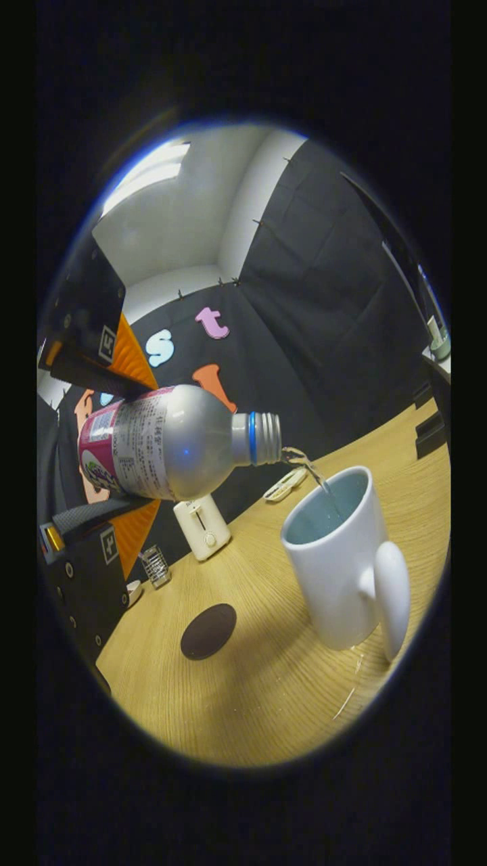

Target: Take the bottle from table, then pour the juice into the cup, finally place the bottle on the coaster

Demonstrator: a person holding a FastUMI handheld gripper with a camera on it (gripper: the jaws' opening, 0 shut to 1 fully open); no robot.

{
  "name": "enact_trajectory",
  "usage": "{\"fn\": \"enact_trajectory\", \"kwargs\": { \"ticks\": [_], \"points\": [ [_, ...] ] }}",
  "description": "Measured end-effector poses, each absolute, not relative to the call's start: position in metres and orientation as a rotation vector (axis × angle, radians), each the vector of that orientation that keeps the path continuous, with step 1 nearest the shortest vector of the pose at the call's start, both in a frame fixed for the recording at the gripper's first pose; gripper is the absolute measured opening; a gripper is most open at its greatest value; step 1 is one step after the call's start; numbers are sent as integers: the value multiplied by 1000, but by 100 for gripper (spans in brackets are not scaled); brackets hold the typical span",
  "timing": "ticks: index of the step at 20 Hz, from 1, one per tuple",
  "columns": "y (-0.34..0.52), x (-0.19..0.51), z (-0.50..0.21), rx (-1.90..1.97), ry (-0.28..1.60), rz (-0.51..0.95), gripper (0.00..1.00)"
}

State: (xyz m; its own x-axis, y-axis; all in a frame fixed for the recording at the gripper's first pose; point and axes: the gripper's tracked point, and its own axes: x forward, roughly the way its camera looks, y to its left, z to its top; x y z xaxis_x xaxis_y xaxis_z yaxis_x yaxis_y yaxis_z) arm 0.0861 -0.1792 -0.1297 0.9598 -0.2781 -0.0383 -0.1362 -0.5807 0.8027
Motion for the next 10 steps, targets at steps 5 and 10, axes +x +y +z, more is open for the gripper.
{"fn": "enact_trajectory", "kwargs": {
  "ticks": [5, 10],
  "points": [
    [-184, 88, -125, 2228, -303, -203, 72],
    [-193, 90, -113, 2273, -327, -212, 72]
  ]
}}
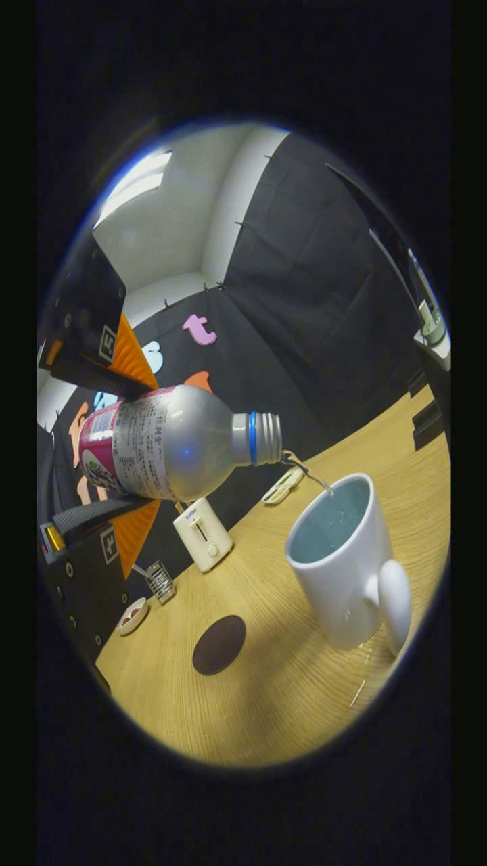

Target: Take the bottle from table, then pour the juice into the cup, finally place the bottle on the coaster

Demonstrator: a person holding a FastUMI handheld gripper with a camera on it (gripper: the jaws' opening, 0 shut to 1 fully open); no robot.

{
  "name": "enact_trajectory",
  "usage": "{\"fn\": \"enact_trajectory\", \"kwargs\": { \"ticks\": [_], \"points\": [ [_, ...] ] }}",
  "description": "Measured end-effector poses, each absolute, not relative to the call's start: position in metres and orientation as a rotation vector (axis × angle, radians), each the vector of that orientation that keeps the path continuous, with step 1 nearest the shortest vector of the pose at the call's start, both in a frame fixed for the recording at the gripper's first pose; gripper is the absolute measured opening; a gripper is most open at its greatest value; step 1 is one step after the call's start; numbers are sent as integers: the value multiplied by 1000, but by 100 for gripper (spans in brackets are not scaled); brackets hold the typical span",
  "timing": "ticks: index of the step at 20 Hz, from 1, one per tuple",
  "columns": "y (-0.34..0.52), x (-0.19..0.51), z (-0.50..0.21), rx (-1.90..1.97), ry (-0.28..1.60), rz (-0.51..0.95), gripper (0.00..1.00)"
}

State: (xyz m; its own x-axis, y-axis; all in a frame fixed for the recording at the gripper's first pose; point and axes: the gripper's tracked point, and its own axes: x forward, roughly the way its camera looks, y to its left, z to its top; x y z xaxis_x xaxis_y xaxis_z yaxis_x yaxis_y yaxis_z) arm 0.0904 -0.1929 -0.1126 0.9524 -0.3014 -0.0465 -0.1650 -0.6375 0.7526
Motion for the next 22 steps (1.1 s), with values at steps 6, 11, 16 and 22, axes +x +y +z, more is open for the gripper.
{"fn": "enact_trajectory", "kwargs": {
  "ticks": [6, 11, 16, 22],
  "points": [
    [-192, 96, -98, 2312, -340, -193, 72],
    [-189, 95, -95, 2362, -360, -188, 72],
    [-190, 93, -102, 2395, -365, -201, 72],
    [-189, 93, -111, 2424, -352, -228, 72]
  ]
}}
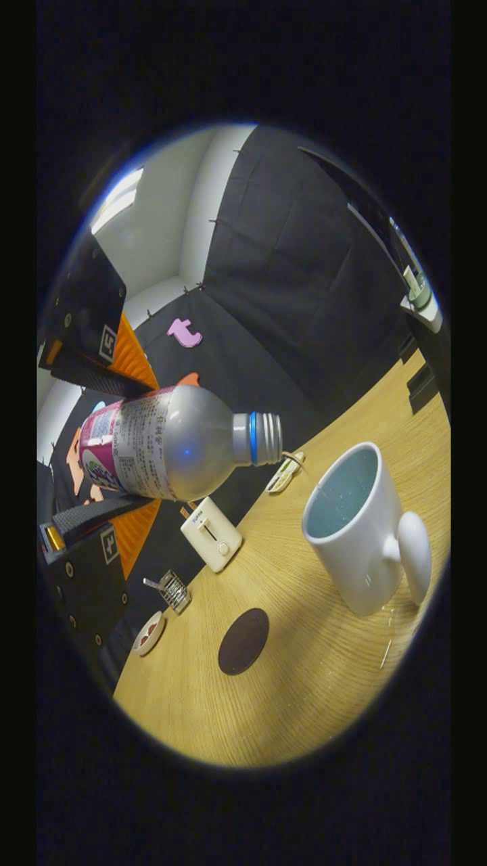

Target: Take the bottle from table, then pour the juice into the cup, finally place the bottle on the coaster

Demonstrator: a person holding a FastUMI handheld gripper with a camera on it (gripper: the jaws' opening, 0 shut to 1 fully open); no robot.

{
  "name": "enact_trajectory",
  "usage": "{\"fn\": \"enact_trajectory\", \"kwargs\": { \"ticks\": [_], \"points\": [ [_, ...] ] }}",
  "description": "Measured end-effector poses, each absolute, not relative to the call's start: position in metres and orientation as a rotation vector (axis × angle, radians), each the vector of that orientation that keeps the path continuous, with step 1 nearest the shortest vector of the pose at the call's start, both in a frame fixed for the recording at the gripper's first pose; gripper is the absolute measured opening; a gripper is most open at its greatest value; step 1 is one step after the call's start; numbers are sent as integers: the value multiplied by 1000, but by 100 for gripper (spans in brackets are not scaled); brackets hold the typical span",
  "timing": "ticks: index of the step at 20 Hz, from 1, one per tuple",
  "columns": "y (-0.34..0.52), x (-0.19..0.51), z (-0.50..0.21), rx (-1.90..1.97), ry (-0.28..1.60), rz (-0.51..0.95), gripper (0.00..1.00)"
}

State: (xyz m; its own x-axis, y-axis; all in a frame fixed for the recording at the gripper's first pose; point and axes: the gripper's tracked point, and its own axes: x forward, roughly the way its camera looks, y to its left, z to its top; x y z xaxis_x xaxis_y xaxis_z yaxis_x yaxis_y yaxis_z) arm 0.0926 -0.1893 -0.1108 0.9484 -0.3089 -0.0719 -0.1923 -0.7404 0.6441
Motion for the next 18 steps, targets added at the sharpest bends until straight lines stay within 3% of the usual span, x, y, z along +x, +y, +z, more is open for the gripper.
{"fn": "enact_trajectory", "kwargs": {
  "ticks": [10, 18],
  "points": [
    [-182, 85, -150, 2237, -198, -330, 72],
    [-176, 82, -171, 1721, -119, -313, 72]
  ]
}}
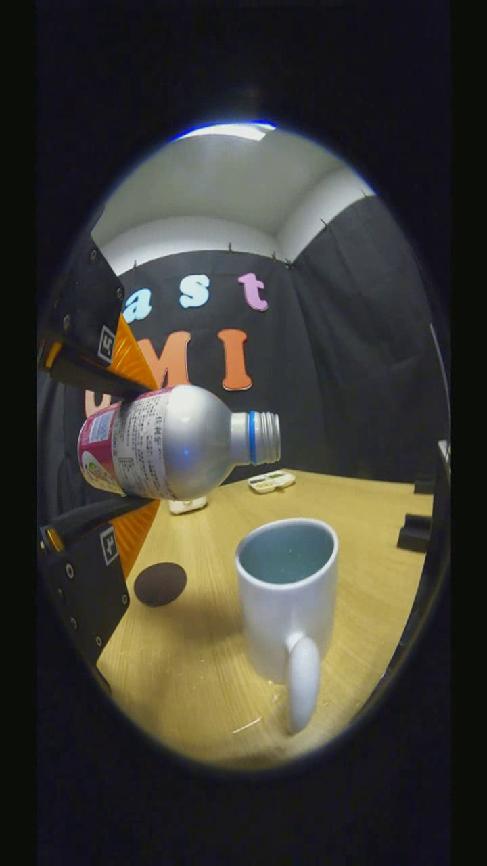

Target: Take the bottle from table, then pour the juice into the cup, finally place the bottle on the coaster

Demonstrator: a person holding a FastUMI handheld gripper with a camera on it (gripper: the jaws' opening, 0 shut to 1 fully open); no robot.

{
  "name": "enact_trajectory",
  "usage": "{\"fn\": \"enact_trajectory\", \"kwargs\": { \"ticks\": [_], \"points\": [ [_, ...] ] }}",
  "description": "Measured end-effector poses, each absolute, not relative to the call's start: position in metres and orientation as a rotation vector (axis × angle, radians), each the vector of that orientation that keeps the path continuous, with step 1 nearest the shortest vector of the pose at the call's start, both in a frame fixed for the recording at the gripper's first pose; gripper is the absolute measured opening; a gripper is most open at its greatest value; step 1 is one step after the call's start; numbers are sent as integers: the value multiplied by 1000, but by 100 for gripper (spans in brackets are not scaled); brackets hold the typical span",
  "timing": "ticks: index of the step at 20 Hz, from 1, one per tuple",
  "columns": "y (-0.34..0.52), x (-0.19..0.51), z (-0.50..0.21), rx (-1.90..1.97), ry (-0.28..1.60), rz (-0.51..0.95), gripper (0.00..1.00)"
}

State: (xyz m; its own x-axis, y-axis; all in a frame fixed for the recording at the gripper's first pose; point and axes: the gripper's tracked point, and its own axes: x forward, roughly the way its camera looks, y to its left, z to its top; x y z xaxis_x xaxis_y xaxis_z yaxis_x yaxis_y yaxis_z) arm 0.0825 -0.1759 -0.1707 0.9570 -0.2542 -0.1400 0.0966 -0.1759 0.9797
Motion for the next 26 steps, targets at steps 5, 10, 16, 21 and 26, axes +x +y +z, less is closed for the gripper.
{"fn": "enact_trajectory", "kwargs": {
  "ticks": [5, 10, 16, 21, 26],
  "points": [
    [-185, 87, -162, 1418, -140, -305, 72],
    [-192, 96, -143, 1066, -113, -285, 72],
    [-185, 123, -115, 684, -89, -256, 72],
    [-178, 137, -116, 411, -30, -255, 72],
    [-160, 153, -142, 213, 78, -228, 72]
  ]
}}
